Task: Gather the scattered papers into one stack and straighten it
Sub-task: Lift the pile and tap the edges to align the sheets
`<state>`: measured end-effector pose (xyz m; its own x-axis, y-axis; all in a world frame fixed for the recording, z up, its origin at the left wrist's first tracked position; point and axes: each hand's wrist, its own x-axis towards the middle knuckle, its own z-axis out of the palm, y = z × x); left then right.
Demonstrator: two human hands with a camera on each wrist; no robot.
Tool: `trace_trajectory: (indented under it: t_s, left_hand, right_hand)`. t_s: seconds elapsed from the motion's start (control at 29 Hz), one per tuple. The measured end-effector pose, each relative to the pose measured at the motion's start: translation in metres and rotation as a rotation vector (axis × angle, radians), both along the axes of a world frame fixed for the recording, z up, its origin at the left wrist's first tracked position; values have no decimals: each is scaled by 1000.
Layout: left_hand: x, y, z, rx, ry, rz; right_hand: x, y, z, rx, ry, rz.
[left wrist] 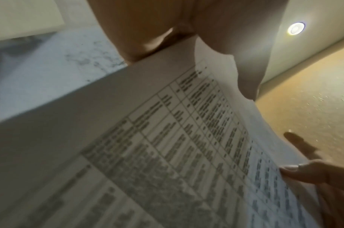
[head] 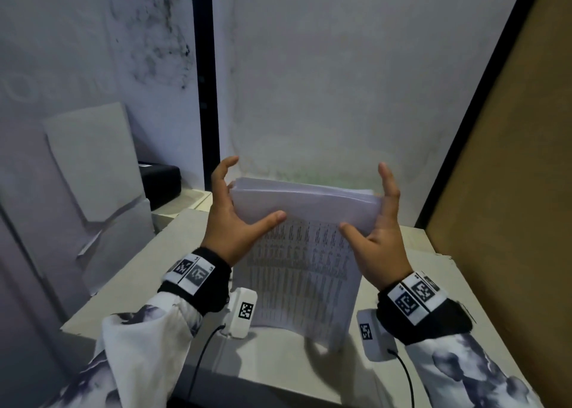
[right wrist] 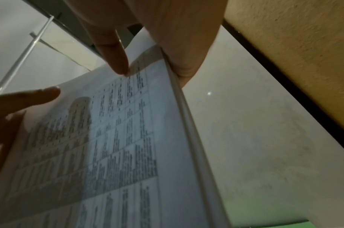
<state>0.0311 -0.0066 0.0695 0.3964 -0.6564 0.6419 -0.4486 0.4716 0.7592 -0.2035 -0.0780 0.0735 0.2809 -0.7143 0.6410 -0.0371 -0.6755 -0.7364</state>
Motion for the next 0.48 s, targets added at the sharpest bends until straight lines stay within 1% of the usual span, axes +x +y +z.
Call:
trace_trajectory:
  t_s: [0.07, 0.14, 0.28, 0.34, 0.41, 0.48]
  left_hand:
    - [7, 2, -1, -21, -138, 14]
    - [12, 4, 1, -16, -256, -7]
    - [19, 4, 6, -31, -381, -34]
    - [21, 2, 5, -39, -388, -39]
    - [23, 1, 3, -37, -330, -63]
    - [24, 1, 1, -39, -319, -63]
  right_hand:
    - [-3, -1, -2, -78, 77, -38]
    - [-7, -3, -3, -113, 119, -58]
    - [-8, -6, -5, -76, 99, -49]
    - [-7, -6, -5, -97, 111, -65]
    - [-7, -7, -6, -95, 119, -66]
    - [-7, -8, -8, -73, 116, -43]
